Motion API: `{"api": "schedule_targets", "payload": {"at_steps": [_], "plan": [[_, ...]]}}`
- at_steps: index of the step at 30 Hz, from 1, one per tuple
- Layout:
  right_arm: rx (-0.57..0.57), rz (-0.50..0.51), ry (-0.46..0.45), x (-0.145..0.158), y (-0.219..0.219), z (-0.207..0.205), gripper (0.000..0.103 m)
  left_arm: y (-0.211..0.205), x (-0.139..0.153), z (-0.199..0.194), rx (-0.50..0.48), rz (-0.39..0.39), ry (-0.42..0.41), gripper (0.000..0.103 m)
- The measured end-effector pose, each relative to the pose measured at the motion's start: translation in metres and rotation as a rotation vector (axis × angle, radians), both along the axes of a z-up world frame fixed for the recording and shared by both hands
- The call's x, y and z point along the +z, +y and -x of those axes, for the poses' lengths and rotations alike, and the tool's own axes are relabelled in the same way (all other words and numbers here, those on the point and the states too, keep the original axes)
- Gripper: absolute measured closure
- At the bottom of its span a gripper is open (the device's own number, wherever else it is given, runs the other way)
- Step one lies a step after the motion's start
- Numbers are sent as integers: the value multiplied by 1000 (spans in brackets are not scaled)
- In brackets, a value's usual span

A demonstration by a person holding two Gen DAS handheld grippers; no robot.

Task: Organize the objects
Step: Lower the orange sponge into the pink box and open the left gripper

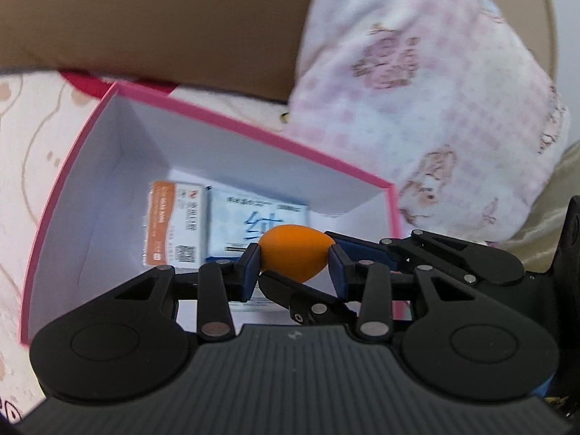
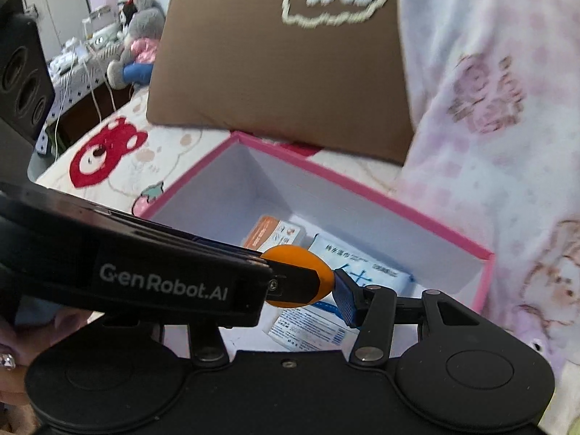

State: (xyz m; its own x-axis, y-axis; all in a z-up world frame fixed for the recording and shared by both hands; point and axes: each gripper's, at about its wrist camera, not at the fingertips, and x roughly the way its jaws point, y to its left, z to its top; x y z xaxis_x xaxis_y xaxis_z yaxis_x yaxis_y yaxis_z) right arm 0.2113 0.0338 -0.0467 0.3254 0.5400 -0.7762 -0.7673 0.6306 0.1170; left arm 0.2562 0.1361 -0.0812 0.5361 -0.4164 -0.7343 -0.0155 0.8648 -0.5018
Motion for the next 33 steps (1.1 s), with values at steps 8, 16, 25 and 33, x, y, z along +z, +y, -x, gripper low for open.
{"api": "schedule_targets", "payload": {"at_steps": [8, 16, 25, 33], "plan": [[19, 25, -10, -24, 14, -13, 46, 13, -34, -17, 5, 66, 6, 65], [17, 32, -18, -39, 17, -21, 45, 7, -45, -23, 15, 30, -12, 65], [26, 36, -39, -47, 14, -21, 54, 13, -57, -26, 33, 14, 8, 67], [-56, 45, -87, -47, 10, -24, 58, 14, -49, -22, 52, 18, -51, 67]]}}
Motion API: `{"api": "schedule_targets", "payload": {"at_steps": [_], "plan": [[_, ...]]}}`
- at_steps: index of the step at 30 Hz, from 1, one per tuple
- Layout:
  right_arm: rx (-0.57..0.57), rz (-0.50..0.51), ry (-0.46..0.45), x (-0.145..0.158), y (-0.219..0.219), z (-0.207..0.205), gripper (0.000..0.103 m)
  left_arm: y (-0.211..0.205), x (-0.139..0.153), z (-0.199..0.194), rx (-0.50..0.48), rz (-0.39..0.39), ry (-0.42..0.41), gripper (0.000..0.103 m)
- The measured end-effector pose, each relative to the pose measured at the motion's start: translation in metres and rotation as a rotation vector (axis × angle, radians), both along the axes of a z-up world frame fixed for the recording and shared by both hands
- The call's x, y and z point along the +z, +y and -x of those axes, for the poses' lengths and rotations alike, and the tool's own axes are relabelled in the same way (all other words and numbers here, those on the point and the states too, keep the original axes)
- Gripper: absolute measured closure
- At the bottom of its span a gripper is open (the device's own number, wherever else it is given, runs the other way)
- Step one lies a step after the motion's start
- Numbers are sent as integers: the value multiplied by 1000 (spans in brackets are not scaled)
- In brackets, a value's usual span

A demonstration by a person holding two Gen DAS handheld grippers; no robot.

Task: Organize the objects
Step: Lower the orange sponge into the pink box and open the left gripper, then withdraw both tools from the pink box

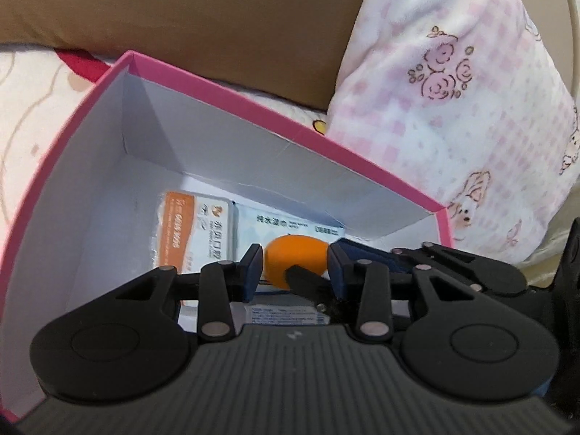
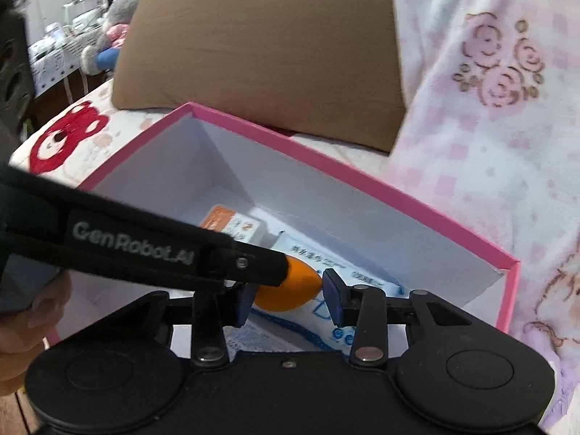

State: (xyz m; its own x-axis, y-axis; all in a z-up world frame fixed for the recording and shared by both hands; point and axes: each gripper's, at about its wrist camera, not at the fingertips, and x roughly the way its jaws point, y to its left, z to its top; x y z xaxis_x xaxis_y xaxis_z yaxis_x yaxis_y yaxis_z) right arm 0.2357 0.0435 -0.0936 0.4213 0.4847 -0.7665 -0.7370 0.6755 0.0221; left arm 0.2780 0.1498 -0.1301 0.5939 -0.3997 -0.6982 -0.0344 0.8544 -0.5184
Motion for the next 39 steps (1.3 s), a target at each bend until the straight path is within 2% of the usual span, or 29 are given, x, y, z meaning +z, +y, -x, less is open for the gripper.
{"api": "schedule_targets", "payload": {"at_steps": [4, 6, 10, 15, 20, 24, 31, 34, 37, 39], "plan": [[-107, -7, -24, 0, -7, -5, 55, 4, 2, 1, 35, -30, -7, 66], [-128, -36, -6, 3, -14, -8, 46, 6, 1, 2, 45, -32, -1, 66], [-127, -27, 88, 3, -22, -13, 45, 5, -1, 1, 48, -52, 14, 65], [-73, -21, 83, 0, -24, -1, 44, -2, -2, 1, 25, -79, 62, 62], [-50, -35, 80, 2, -26, 13, 44, -2, 4, 8, 28, -87, 72, 58], [-33, -47, 35, 8, -33, 30, 44, 0, 8, 20, 25, -102, 69, 56], [-101, -98, 46, 25, -64, 57, 44, -7, 45, 48, 21, -182, 41, 50], [-99, -112, 28, 39, -74, 72, 44, -15, 59, 60, 18, -212, 61, 50], [-70, -127, 17, 54, -78, 77, 41, -16, 73, 70, 26, -187, 59, 50], [-79, -132, 6, 64, -82, 81, 41, -20, 85, 78, 5, -232, 62, 50]]}}
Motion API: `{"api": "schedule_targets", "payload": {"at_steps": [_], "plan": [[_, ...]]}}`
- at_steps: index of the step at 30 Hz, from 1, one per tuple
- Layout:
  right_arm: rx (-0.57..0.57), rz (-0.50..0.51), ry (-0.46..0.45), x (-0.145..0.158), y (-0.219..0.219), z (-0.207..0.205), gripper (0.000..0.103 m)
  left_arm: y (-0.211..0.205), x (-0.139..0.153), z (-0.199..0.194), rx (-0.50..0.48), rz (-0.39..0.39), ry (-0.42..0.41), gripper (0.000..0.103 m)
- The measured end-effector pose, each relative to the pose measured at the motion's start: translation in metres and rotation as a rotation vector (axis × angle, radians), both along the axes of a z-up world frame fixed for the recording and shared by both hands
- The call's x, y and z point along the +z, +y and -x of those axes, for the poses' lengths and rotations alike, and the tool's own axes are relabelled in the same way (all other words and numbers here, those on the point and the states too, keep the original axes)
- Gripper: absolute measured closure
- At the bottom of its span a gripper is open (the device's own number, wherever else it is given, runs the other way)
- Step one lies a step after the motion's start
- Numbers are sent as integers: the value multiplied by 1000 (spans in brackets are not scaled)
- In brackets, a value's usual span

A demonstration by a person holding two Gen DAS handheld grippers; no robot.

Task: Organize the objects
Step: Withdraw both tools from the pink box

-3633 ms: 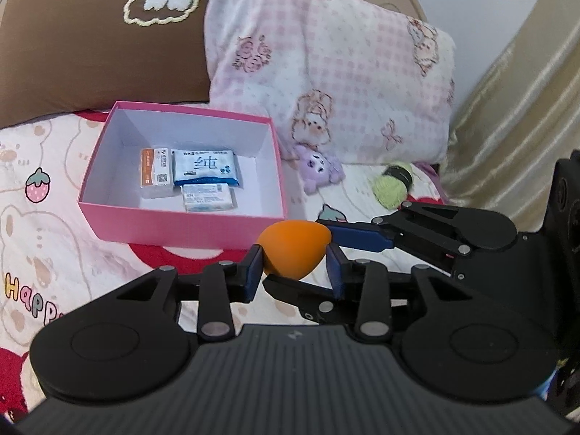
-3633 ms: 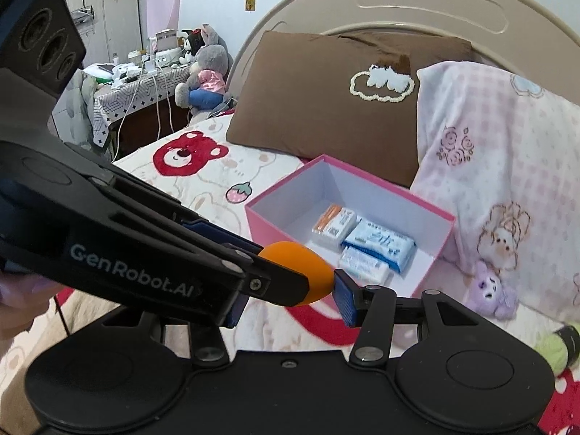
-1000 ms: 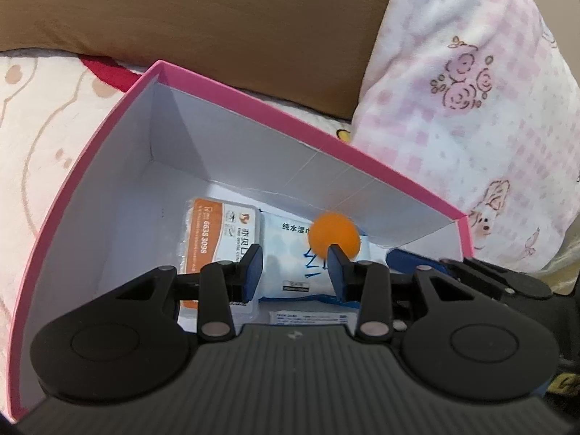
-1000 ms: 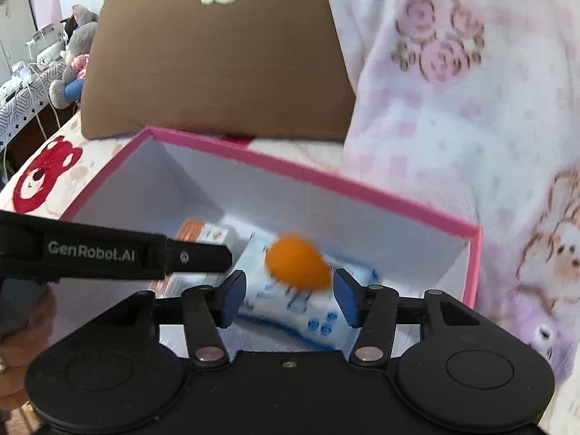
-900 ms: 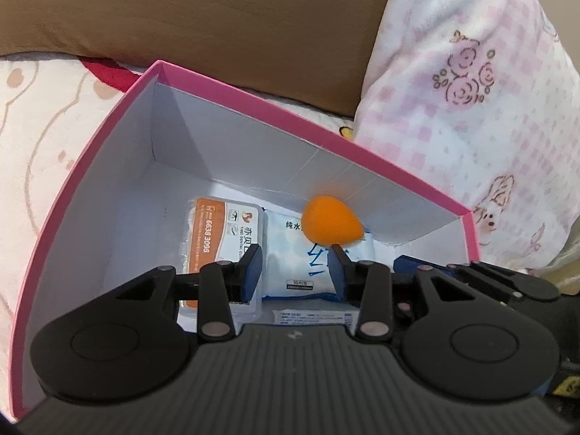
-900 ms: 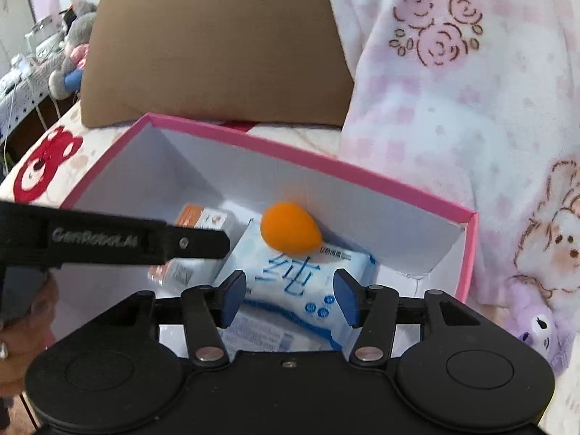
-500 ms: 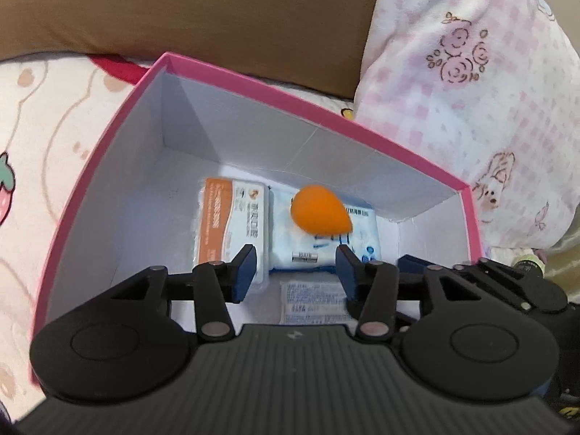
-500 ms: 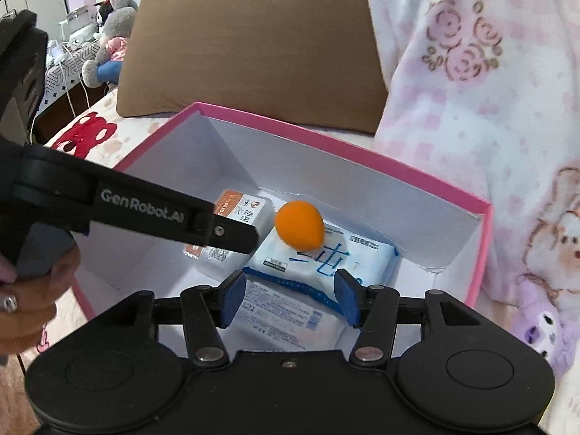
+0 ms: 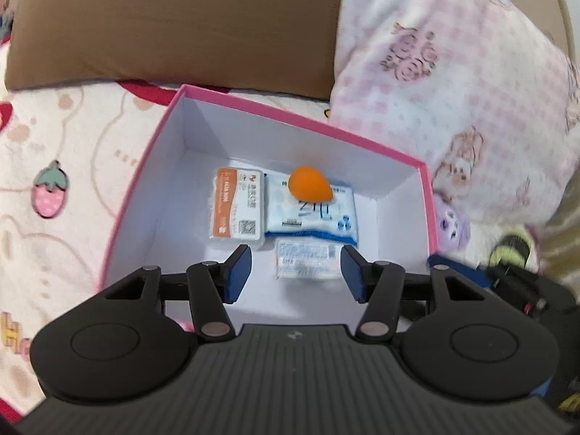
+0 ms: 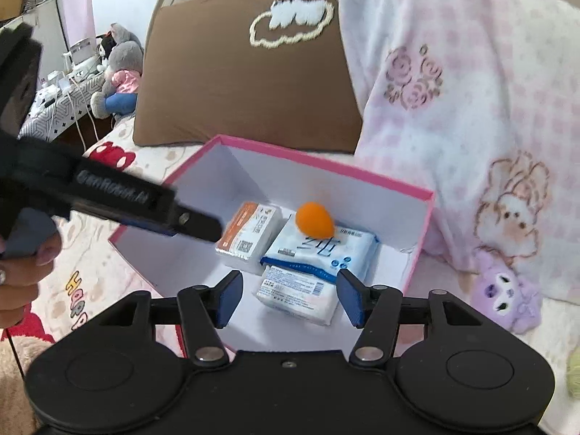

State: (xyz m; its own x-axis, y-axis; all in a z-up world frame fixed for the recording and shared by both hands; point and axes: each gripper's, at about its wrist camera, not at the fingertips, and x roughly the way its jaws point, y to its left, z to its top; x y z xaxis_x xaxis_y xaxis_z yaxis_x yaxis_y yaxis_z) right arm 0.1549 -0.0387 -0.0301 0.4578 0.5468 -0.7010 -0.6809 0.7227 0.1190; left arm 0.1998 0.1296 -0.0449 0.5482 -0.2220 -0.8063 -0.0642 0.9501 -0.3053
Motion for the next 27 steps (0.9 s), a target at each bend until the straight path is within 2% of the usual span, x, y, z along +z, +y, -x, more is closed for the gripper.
{"api": "schedule_targets", "payload": {"at_steps": [3, 6, 7, 9, 12, 13, 20, 23, 25, 27], "plan": [[0, -49, 16, 15, -7, 9, 40, -2, 20, 13, -12, -74, -6, 49], [14, -63, 17, 31, -12, 25, 34, 3, 38, 26, -30, -89, -13, 48], [20, -61, 9, 38, -14, 31, 31, 4, 43, 30, -42, -87, -12, 48], [21, -65, -11, 50, -18, 41, 19, 9, 53, 39, -46, -38, 8, 48], [12, -70, -18, 67, -25, 52, 17, 17, 62, 52, -43, 71, 25, 48], [10, -64, -11, 72, -27, 56, 17, 17, 64, 56, -35, 84, 34, 48], [-5, -31, -23, 96, -43, 87, 10, 2, 87, 94, -73, 32, 11, 40], [6, -9, -9, 100, -52, 100, 10, -3, 91, 108, -81, 22, 25, 30], [23, -2, -16, 103, -58, 111, 10, -6, 93, 116, -73, 14, 28, 18], [31, -6, -14, 106, -64, 120, 10, -11, 94, 124, -69, -6, 29, 16]]}}
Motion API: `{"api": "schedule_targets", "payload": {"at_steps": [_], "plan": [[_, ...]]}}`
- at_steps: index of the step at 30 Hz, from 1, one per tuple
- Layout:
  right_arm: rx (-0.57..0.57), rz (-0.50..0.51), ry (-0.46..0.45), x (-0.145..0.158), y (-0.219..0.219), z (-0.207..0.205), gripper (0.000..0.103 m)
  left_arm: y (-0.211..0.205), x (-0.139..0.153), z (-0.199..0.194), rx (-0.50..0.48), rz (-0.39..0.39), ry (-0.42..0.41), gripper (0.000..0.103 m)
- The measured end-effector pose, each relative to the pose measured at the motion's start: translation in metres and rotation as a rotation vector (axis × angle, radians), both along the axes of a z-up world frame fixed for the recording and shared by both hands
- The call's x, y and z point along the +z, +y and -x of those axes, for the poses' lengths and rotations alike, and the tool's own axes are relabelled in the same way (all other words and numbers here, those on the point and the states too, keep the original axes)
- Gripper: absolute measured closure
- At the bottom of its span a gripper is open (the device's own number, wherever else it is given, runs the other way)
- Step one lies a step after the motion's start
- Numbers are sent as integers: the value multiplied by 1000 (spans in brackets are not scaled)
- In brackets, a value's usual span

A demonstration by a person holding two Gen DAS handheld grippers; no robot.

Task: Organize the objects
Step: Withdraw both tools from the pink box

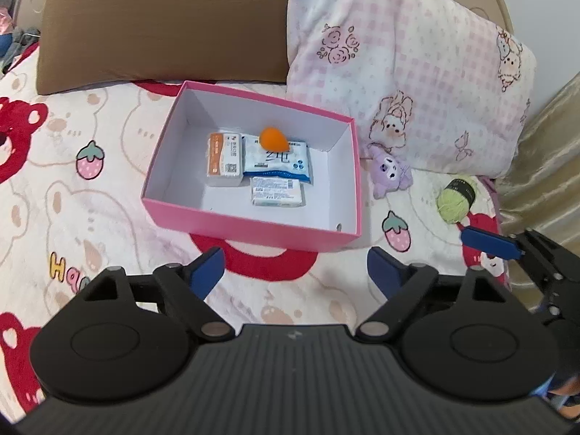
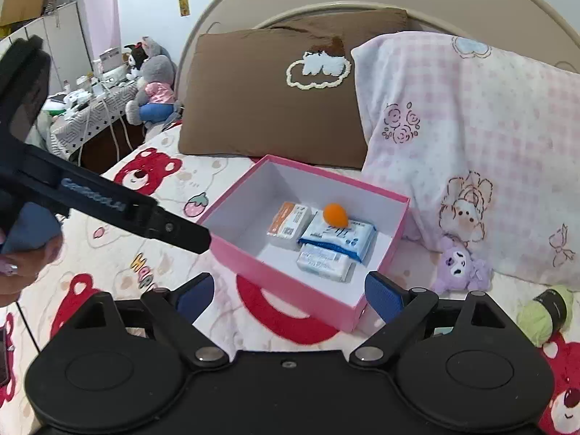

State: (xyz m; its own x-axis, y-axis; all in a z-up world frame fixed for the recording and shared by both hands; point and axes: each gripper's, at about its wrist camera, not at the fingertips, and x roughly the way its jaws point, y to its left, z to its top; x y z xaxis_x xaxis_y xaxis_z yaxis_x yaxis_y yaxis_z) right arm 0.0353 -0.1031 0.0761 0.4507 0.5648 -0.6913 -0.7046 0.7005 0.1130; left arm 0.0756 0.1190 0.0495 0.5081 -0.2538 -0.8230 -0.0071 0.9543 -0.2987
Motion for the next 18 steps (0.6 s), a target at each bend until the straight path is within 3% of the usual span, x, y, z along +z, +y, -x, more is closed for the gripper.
{"api": "schedule_targets", "payload": {"at_steps": [4, 10, 18], "plan": [[-10, 41, -15, 6, -10, 17, 10, -10, 0, 13, -19, -46, 24, 10], [-10, 85, -6, 2, -29, 34, 10, -15, 3, 42, 13, -5, 40, 9], [-33, 128, -12, 1, -55, 50, 10, -45, 19, 71, -88, -67, 2, 6]]}}
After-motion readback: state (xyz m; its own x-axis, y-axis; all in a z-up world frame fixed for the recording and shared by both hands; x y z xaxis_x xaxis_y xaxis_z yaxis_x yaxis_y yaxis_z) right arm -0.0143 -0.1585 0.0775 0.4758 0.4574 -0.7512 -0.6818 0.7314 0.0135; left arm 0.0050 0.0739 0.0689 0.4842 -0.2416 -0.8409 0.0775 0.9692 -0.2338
